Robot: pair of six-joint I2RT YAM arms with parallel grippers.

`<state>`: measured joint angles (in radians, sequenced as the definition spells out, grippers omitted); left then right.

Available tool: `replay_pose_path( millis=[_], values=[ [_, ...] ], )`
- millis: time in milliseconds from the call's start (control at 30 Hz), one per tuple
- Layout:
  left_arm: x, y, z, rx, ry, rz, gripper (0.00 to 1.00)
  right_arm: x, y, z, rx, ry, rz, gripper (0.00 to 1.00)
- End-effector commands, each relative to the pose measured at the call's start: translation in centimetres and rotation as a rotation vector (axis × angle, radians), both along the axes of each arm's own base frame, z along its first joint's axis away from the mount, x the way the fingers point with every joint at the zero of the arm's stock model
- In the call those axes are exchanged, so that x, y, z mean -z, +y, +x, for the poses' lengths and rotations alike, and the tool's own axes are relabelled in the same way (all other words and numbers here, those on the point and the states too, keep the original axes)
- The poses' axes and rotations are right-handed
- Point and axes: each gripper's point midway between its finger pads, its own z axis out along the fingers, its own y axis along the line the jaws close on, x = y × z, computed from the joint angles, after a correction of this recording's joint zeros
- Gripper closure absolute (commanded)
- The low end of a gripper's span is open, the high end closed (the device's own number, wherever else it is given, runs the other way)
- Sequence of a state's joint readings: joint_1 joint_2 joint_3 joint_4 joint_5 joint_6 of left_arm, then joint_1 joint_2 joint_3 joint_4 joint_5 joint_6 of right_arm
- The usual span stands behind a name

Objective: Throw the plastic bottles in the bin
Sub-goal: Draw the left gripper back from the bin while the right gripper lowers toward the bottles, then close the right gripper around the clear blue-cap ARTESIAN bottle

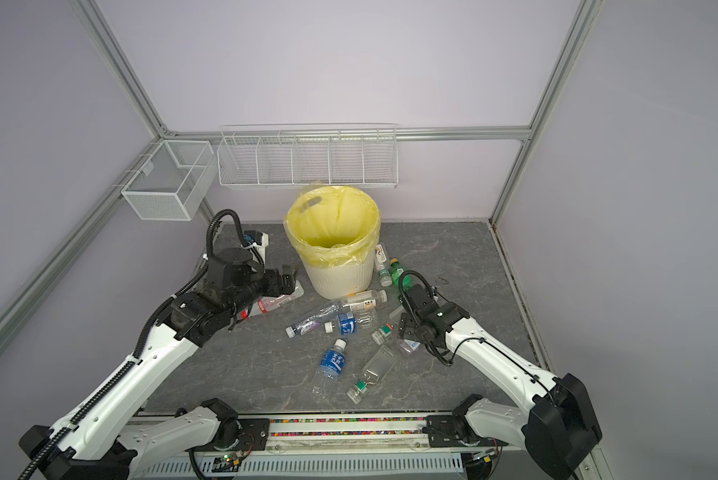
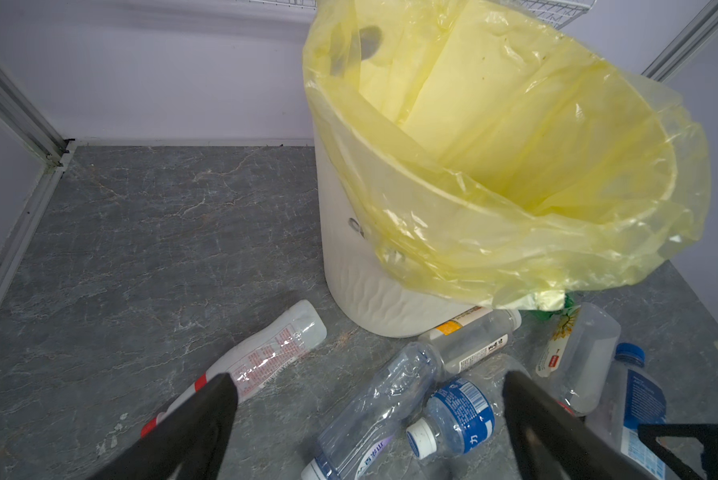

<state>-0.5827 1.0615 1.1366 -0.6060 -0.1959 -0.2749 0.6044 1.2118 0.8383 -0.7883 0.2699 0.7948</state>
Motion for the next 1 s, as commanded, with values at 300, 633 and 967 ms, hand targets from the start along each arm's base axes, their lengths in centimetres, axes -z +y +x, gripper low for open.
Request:
replay_pose_path(
  millis=[300, 633, 967],
  values=[
    [1.5, 2.3, -1.3, -0.053, -0.011, 0.050, 0.01, 1.8, 1.0, 1.1, 0.087, 0.030, 0.042, 0.11],
    [2.5, 2.1, -1.2, -0.051, 0.018, 0.057, 0.01, 3.8, 0.7, 0.7, 0.095, 0.073, 0.021, 0.11],
    [2.9, 1.9, -1.0, -0.049, 0.028, 0.057, 0.01, 5.7, 0.0, 0.5, 0.116, 0.102, 0.010, 0.11]
  ],
)
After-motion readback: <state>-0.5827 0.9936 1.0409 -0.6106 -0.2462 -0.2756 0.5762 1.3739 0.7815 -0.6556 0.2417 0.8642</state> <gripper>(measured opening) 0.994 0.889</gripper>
